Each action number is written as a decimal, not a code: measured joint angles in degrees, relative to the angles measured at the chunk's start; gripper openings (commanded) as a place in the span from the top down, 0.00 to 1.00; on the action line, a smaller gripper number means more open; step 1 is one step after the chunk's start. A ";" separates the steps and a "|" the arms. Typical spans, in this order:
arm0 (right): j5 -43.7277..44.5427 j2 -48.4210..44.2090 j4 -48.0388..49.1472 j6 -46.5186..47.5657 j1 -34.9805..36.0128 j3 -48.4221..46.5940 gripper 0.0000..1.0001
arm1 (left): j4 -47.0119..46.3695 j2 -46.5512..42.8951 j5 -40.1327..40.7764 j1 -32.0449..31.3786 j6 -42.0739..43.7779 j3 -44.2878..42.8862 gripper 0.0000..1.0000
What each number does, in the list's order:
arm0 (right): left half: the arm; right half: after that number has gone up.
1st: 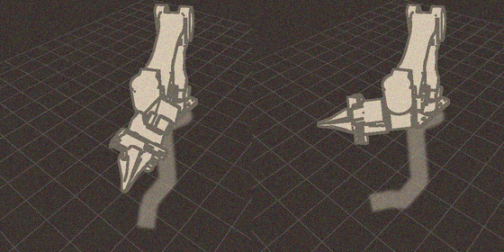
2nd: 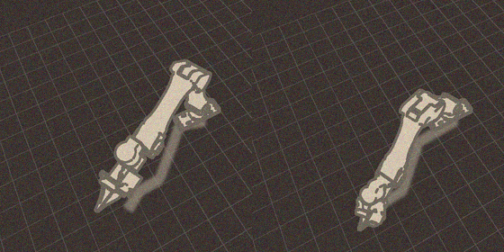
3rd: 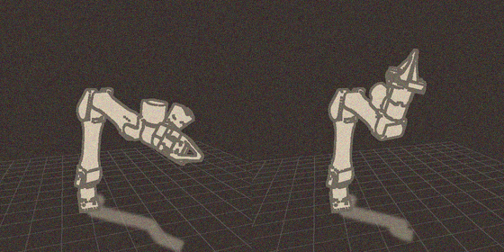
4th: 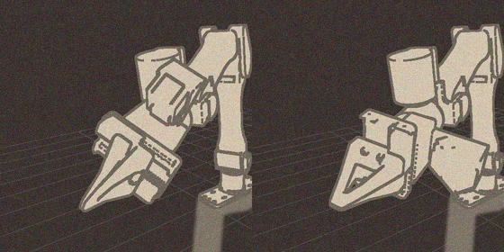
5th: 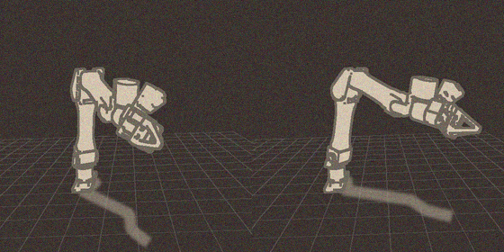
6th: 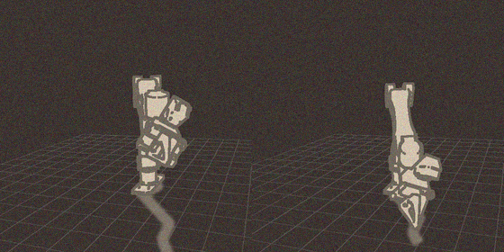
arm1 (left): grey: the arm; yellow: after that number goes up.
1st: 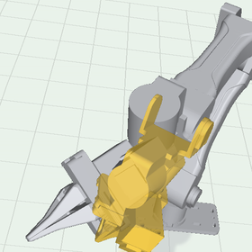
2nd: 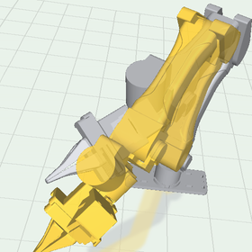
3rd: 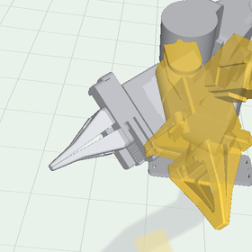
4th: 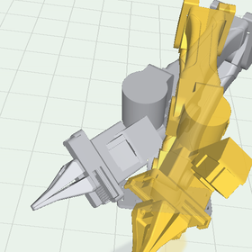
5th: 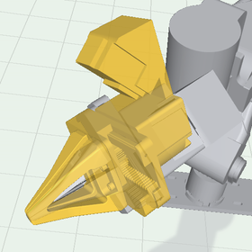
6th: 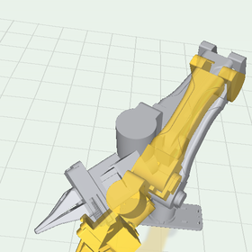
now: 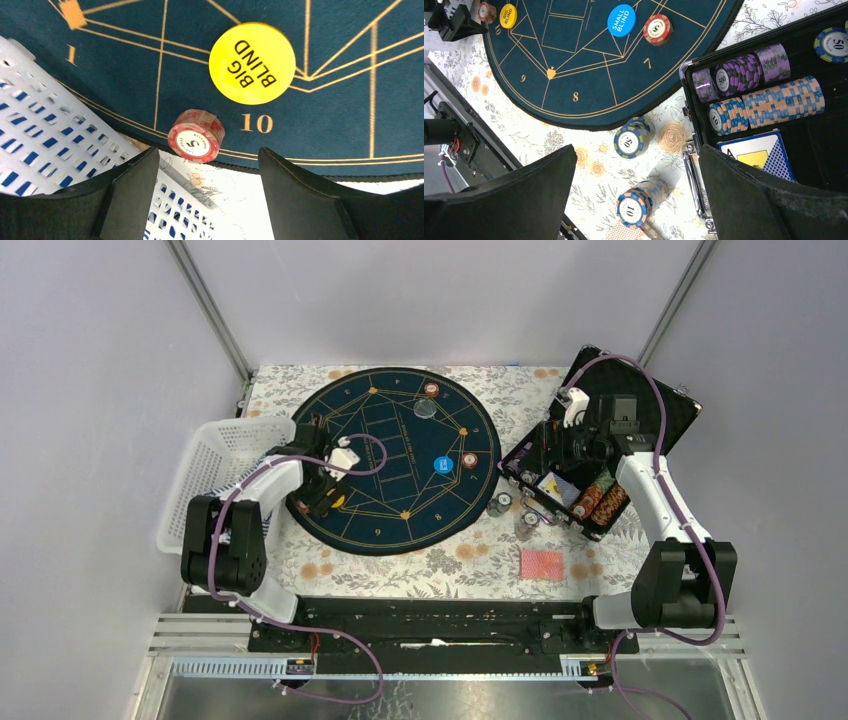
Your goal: Distribute texas hold em gaming equipment
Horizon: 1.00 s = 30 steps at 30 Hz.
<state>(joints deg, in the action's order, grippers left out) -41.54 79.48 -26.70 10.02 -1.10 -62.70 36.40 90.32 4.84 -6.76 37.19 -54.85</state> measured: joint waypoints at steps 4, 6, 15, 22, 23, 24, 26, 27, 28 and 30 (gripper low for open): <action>-0.15 0.00 0.00 0.02 -0.02 0.00 0.00 | 2.16 -1.75 -1.14 -2.03 -1.11 -2.25 0.20; -0.15 0.00 0.00 0.02 -0.02 0.00 0.00 | 3.02 -2.40 -2.08 -2.89 -1.77 -3.80 0.19; -0.24 0.00 -0.37 0.42 -0.02 0.00 0.00 | 5.38 -3.56 -8.57 -4.63 -5.55 -8.11 0.20; -0.20 -0.04 -2.62 2.69 -0.02 0.00 0.00 | 6.56 -8.07 -19.78 -4.66 -13.68 -11.15 0.13; -0.15 -0.07 -3.23 3.28 0.02 0.00 0.00 | 6.01 -9.09 -21.51 -4.66 -15.17 -11.76 0.12; 0.00 -0.13 -3.74 3.76 0.13 0.00 0.00 | 5.46 -9.97 -22.77 -4.66 -16.35 -12.11 0.11; 1.01 -0.55 -4.76 5.18 0.66 0.26 0.00 | 4.26 -11.74 -25.09 -4.72 -18.71 -12.33 0.10; 1.86 -0.85 -5.07 5.73 1.03 0.52 0.00 | 3.96 -12.37 -25.97 -4.72 -19.54 -12.33 0.10; 2.93 -1.27 -5.40 6.47 1.81 0.96 0.00 | 3.65 -12.76 -26.69 -4.72 -20.37 -12.33 0.10; 5.49 -2.14 -6.16 7.82 4.28 1.90 0.00 | 3.02 -13.14 -27.71 -4.72 -21.57 -12.33 0.10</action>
<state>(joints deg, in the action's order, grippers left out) -36.05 77.34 -32.86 17.85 3.18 -60.80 39.42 77.19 -22.87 -11.49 15.62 -67.18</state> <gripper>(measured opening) 0.994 0.901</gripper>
